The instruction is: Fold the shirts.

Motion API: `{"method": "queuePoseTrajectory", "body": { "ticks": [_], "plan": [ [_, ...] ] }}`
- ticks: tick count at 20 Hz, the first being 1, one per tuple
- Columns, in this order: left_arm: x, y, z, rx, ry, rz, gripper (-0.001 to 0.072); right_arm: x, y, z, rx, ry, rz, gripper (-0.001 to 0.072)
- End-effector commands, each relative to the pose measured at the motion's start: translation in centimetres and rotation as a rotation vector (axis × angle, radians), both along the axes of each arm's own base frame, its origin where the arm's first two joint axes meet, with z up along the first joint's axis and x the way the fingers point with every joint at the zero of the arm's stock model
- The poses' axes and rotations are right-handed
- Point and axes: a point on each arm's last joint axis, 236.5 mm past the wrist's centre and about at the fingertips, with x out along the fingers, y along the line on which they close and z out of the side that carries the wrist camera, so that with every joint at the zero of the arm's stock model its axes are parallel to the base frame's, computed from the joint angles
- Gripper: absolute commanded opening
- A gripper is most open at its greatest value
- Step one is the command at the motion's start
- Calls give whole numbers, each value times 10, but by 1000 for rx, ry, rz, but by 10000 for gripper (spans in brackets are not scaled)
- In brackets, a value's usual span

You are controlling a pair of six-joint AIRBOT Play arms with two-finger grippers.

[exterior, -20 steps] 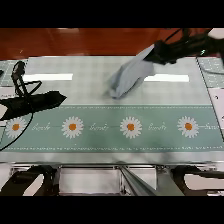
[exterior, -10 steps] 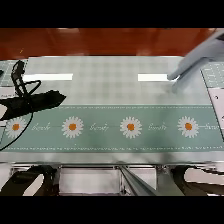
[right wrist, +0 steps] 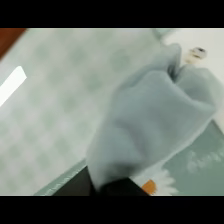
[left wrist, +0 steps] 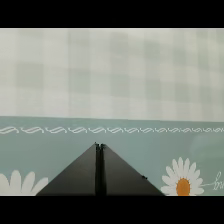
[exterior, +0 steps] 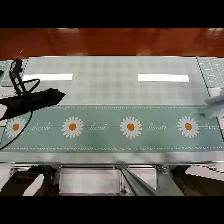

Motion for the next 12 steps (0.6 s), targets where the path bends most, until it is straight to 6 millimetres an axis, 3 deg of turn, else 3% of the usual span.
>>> {"method": "queuePoseTrajectory", "body": {
  "ticks": [1,5,8,10,11,12],
  "plan": [
    [13,6,10,8,-68,32,32,-71,-39,-18,-13,158,-201,28],
    [24,12,18,7,-119,68,32,-149,-46,-56,43,325,-387,29],
    [27,12,12,8,-106,71,32,-218,-27,-94,117,501,-543,30],
    [28,12,7,10,-91,70,32,-242,-11,-109,179,550,-631,33],
    [29,12,4,11,-82,70,32,-253,-9,-112,179,584,-652,156],
    [30,12,-1,12,-71,70,32,-266,-9,-112,156,633,-675,352]
  ]
}}
